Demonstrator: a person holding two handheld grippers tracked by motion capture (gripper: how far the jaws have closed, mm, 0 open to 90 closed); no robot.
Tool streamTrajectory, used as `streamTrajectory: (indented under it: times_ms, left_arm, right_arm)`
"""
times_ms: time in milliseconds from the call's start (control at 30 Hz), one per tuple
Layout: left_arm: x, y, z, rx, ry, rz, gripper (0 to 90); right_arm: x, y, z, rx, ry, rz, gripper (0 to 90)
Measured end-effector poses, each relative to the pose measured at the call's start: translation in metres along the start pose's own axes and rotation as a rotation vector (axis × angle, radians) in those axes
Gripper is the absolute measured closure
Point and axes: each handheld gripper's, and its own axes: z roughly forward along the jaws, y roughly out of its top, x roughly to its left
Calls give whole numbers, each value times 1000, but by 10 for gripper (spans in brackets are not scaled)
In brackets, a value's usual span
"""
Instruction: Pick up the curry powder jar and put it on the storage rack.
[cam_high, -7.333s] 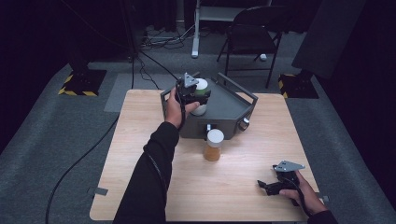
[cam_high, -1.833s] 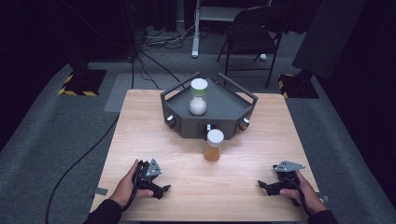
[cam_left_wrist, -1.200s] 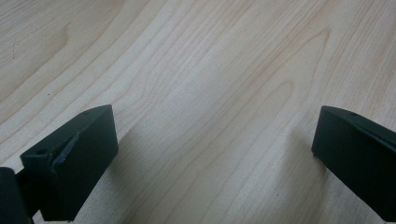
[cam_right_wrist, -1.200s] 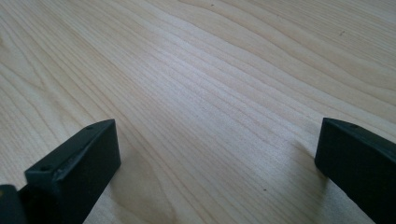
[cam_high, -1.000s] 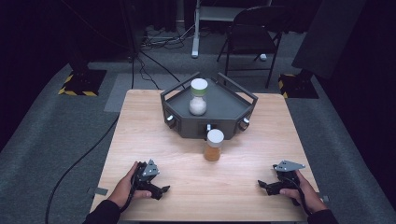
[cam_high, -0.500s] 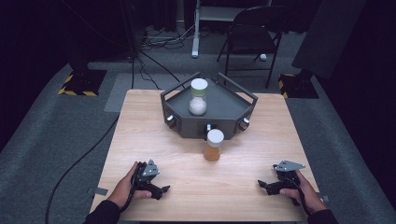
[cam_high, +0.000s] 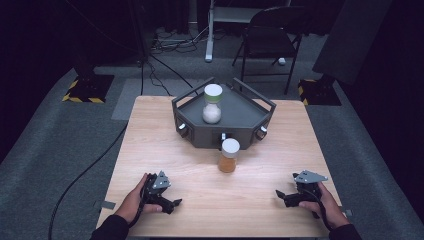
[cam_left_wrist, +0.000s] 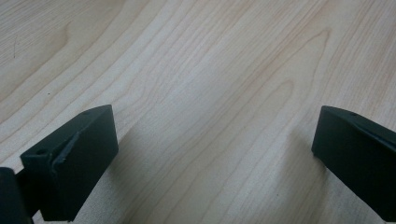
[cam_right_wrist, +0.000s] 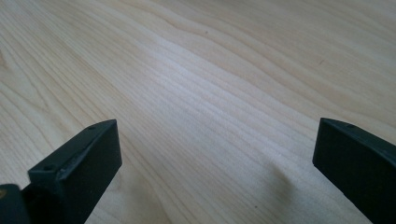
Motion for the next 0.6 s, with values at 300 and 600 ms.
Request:
streamTrajectory:
  times_ms: [300, 600]
  left_arm:
    - [0, 0, 0, 0, 0, 0, 3]
    - [0, 0, 0, 1, 0, 2, 3]
  right_arm:
    - [10, 11, -7, -64, -26, -25, 15]
    - [14, 23, -9, -104, -17, -43, 15]
